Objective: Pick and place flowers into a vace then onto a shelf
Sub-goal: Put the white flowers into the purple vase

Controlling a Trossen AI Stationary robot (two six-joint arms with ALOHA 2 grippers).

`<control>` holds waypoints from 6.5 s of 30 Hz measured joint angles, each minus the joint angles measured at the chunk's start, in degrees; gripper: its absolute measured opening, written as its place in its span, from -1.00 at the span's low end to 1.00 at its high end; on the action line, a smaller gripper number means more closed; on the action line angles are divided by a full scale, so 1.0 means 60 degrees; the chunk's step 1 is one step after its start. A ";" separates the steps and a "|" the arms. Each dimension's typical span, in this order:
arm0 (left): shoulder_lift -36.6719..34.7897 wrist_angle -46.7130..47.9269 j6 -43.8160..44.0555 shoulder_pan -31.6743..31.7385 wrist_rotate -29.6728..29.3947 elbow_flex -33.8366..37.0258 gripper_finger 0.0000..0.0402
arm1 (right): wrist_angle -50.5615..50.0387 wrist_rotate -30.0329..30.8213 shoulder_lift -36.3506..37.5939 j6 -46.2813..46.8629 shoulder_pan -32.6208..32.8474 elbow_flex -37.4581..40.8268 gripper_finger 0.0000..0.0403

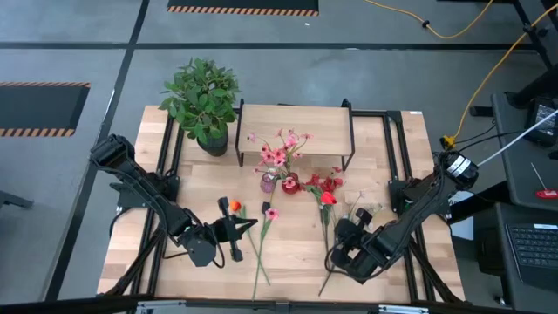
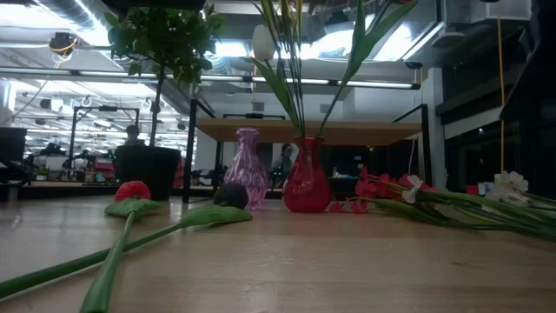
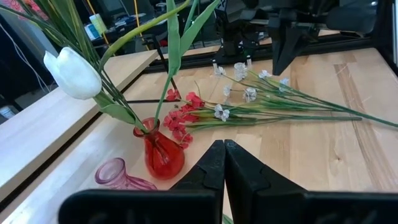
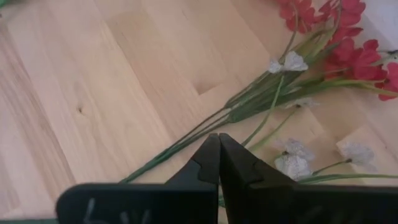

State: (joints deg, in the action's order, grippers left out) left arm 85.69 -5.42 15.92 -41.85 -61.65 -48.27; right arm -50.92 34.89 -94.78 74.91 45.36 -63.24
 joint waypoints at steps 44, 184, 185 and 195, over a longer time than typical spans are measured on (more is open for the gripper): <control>0.0000 0.0013 0.0738 0.0000 0.0295 0.0000 -0.99 | 0.1689 -0.3039 0.0000 0.3779 0.0416 0.0299 -0.29; 0.0004 0.0005 0.1224 0.0000 0.0433 0.0004 -0.99 | -0.5689 0.3476 -0.0153 0.4215 0.2608 -0.3985 -1.00; 0.0004 0.0005 0.1224 0.0000 0.0433 0.0000 -0.99 | -0.5460 0.3225 -0.0154 0.4164 0.2608 -0.3985 -1.00; 0.0004 0.0005 0.1245 0.0000 0.0433 0.0000 -0.99 | -0.3077 0.2596 -0.0208 0.2286 0.2844 -0.3985 -1.00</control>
State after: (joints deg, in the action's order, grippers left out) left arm 85.71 -5.39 23.39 -41.85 -59.05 -48.27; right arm -69.38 50.47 -96.03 88.63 62.43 -87.15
